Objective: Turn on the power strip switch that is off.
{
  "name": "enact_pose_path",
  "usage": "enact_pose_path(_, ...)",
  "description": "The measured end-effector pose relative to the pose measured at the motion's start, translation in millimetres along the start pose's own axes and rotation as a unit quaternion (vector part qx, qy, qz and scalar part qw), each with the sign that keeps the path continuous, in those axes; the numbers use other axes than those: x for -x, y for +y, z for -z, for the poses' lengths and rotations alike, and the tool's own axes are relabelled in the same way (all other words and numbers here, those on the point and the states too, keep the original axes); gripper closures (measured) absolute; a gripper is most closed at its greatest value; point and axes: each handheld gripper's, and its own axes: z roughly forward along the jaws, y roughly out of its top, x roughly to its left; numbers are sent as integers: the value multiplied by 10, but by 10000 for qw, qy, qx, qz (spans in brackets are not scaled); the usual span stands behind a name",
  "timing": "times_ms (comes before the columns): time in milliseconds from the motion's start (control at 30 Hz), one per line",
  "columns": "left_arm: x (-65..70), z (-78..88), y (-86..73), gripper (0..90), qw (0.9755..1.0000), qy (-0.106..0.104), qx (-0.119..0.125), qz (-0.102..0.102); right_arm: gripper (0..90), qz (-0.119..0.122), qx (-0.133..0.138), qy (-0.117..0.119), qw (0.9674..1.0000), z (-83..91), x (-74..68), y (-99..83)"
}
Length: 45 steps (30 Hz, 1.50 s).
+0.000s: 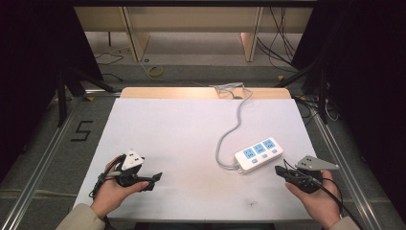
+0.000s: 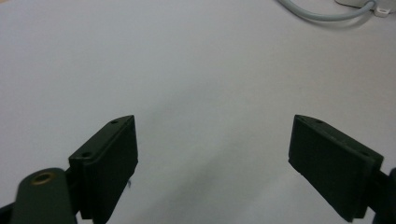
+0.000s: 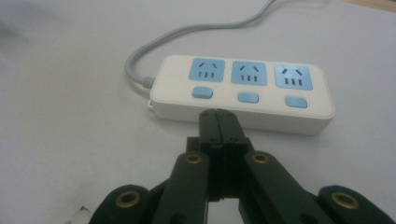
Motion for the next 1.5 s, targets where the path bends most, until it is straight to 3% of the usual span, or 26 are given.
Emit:
enact_pose_path(367,-34,12,3,154,10000,35,44,76,900,96,-28,42,9999,-48,2,104)
enact_pose_path(1000,-14,3,11,155,10000,32,22,16,900,146,-170,108,9997,-132,-8,206)
enact_pose_path(1500,-11,0,11,156,10000,20,-2,-19,900,41,-182,141,9997,-193,35,268)
